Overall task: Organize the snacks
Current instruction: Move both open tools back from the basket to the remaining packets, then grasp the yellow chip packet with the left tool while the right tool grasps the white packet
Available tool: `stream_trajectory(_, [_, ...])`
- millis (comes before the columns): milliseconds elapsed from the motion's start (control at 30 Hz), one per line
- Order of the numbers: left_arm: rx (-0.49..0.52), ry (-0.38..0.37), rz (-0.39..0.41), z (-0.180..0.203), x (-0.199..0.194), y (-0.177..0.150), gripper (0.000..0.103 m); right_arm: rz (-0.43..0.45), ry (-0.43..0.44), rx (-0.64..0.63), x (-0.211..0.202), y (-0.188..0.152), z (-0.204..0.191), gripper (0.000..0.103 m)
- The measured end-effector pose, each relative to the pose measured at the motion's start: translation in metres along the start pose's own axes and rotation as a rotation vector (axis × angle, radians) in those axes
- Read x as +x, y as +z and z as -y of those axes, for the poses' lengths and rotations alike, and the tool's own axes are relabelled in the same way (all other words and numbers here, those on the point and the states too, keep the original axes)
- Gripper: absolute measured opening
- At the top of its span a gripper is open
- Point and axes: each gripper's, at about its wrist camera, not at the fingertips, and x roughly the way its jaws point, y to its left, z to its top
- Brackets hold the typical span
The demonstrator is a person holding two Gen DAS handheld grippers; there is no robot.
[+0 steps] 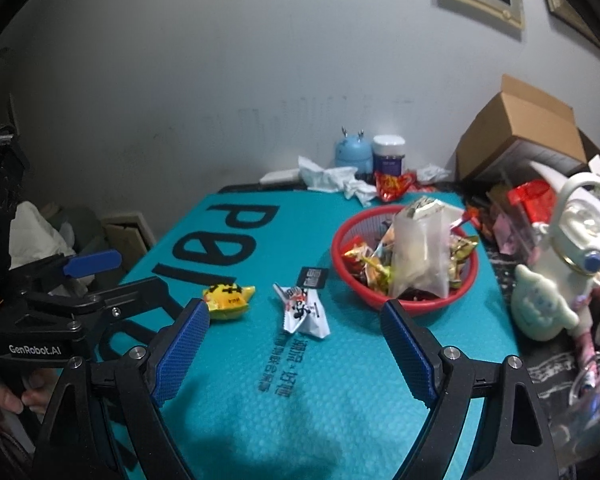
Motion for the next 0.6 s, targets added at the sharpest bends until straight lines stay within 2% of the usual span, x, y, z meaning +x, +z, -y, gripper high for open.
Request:
stream_trajectory(400, [-0.044,0.001,-0.119,-0.030,0.064,-0.003,0.096,-0.130,0.022,0.007,0.070,-0.004,0.013,0.082])
stream_trajectory(533, [-0.049,0.005,-0.135,-0.034,0.076,-0.005,0.096,-0.166,0.030,0.002,0.089,-0.008,0.015,0.081])
stream_trajectory(600, [-0.044,0.008,-0.139,-0.035,0.081,-0.005,0.096,-0.184,0.038,0.005,0.098,-0.010,0.017,0.077])
